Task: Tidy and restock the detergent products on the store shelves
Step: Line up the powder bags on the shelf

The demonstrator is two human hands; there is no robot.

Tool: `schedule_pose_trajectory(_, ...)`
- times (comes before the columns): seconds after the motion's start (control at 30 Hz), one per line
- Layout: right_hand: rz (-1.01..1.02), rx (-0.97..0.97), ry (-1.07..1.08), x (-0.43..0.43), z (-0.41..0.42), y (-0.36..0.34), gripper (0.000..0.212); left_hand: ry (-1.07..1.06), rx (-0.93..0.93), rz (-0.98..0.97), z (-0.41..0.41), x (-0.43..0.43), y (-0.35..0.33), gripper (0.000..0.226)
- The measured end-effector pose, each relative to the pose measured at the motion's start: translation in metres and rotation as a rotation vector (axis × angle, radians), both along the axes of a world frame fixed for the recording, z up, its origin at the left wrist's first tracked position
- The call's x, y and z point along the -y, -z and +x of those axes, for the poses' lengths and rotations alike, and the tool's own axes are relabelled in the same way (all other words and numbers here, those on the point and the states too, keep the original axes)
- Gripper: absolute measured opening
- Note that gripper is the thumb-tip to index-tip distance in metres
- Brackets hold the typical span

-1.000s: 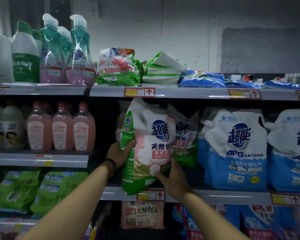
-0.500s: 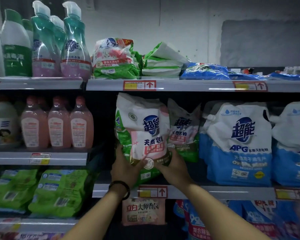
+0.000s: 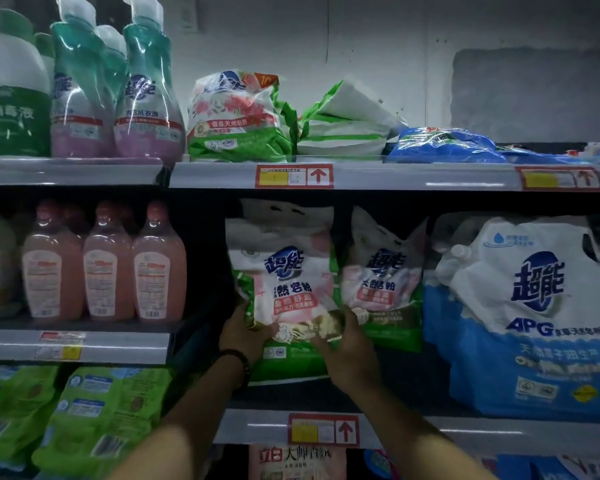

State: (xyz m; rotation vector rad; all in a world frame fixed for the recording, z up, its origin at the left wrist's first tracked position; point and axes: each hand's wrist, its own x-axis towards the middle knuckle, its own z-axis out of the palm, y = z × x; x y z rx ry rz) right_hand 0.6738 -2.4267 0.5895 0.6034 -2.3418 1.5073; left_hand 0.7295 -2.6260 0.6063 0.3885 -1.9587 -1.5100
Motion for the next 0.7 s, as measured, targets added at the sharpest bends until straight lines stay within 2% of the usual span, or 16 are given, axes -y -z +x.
schedule_pose_trajectory(0.07,0.043,-0.068,0.088,0.014,-0.004,0.004,0.08,-0.088,-0.04,-0.012,-0.01,-0.004,0.0,0.07)
schedule_pose_trajectory(0.2,0.177,-0.139,0.195,0.033,-0.014,0.011,0.084,-0.194,-0.186,-0.182,-0.021,-0.004,0.006,0.033)
schedule_pose_trajectory(0.3,0.227,-0.171,0.238,0.044,-0.016,0.021,0.094,-0.227,-0.269,-0.289,-0.03,0.004,0.013,0.017)
schedule_pose_trajectory(0.37,0.289,-0.185,0.275,0.05,-0.018,0.023,0.097,-0.214,-0.317,-0.329,-0.034,0.008,0.015,0.014)
schedule_pose_trajectory(0.5,0.379,-0.003,0.172,0.048,-0.022,0.01,0.094,-0.205,-0.363,-0.368,-0.036,0.013,0.021,0.014)
schedule_pose_trajectory(0.7,0.393,-0.035,0.113,0.032,-0.006,0.019,0.092,-0.217,-0.403,-0.484,-0.035,0.011,0.021,0.014)
